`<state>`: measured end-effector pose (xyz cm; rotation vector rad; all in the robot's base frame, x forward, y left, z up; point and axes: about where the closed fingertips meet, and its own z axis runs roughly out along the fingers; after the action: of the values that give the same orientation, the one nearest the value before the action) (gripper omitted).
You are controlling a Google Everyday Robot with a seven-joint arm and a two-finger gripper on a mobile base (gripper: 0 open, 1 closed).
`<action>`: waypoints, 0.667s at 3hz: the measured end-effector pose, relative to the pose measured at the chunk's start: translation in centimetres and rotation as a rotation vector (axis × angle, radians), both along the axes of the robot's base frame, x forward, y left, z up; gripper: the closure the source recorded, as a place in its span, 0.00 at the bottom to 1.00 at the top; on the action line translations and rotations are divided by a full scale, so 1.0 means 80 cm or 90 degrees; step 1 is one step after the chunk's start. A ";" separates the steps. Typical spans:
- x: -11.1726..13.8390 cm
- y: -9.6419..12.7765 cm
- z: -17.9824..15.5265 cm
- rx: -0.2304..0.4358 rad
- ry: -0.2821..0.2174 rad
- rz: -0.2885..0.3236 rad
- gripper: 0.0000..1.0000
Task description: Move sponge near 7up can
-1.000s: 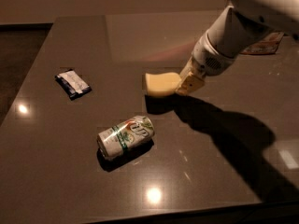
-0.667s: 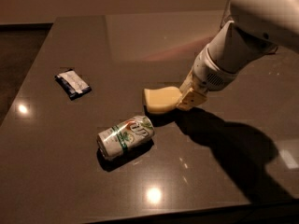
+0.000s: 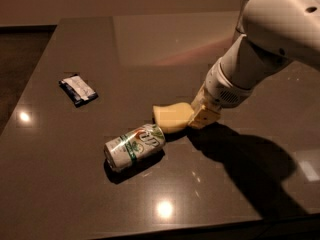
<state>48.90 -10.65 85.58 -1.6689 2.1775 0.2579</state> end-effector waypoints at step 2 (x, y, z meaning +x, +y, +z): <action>-0.001 0.003 -0.005 -0.003 -0.003 0.002 0.04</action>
Offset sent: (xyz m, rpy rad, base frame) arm -0.0003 0.0010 -0.0040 -0.0035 -0.0038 0.0005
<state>48.80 -10.45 85.18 -1.6734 2.1745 0.2495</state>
